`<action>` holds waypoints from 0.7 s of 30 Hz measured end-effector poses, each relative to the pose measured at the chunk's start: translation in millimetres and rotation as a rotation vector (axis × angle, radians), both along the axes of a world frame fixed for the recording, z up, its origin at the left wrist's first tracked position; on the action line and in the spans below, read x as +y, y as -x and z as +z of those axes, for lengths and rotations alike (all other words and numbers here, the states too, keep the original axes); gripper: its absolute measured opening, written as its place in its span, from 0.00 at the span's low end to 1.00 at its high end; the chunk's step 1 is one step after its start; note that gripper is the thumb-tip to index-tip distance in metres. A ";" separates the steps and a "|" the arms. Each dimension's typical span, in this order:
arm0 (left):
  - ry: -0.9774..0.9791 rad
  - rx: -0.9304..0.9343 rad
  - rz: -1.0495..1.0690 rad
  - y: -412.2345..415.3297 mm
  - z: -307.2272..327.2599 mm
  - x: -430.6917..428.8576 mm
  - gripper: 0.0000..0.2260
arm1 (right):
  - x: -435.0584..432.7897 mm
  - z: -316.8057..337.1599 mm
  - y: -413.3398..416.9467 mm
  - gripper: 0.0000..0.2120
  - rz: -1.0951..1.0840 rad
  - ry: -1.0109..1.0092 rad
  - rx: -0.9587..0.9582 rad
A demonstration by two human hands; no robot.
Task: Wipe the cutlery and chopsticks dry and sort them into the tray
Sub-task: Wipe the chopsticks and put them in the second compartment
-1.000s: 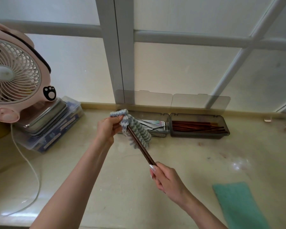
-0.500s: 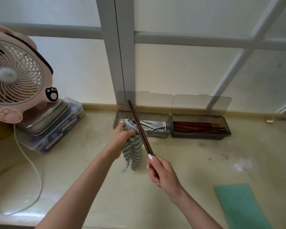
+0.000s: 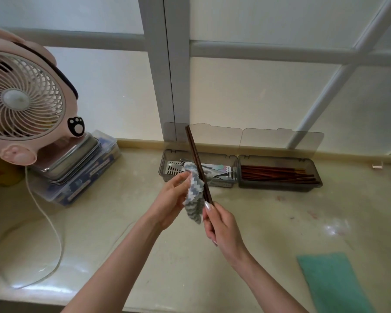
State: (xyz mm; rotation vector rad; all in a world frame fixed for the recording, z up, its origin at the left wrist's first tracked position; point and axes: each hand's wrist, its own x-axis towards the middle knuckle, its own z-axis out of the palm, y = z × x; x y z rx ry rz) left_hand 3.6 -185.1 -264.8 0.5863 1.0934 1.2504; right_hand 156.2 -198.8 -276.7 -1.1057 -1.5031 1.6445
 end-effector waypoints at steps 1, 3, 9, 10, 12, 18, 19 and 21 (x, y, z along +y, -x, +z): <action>-0.004 0.005 0.000 -1.4 0.3 -0.4 0.13 | -1.2 0.2 1.2 0.14 0.003 -0.001 -0.004; -0.010 0.054 -0.013 -4.2 1.7 -0.2 0.11 | -2.7 0.7 2.7 0.14 0.008 0.011 0.006; 0.006 0.169 -0.026 -3.8 -0.7 0.5 0.11 | -1.4 -0.6 5.3 0.14 0.040 0.027 0.001; 0.003 0.186 -0.018 -4.3 -1.3 1.3 0.10 | -1.4 -2.2 4.8 0.14 0.053 0.026 -0.014; 0.007 0.220 0.029 -5.0 -1.9 3.5 0.09 | -1.1 -5.2 1.7 0.12 0.109 0.027 -0.015; 0.050 0.189 0.250 8.4 -2.1 14.7 0.10 | -5.2 -9.6 -16.5 0.19 0.076 0.115 0.136; 0.053 0.178 0.257 9.2 -3.2 15.1 0.11 | -6.8 -9.2 -17.3 0.17 0.038 0.091 0.164; 0.062 0.131 0.265 7.9 -5.7 14.8 0.08 | -8.2 -9.9 -15.7 0.13 -0.041 0.070 0.196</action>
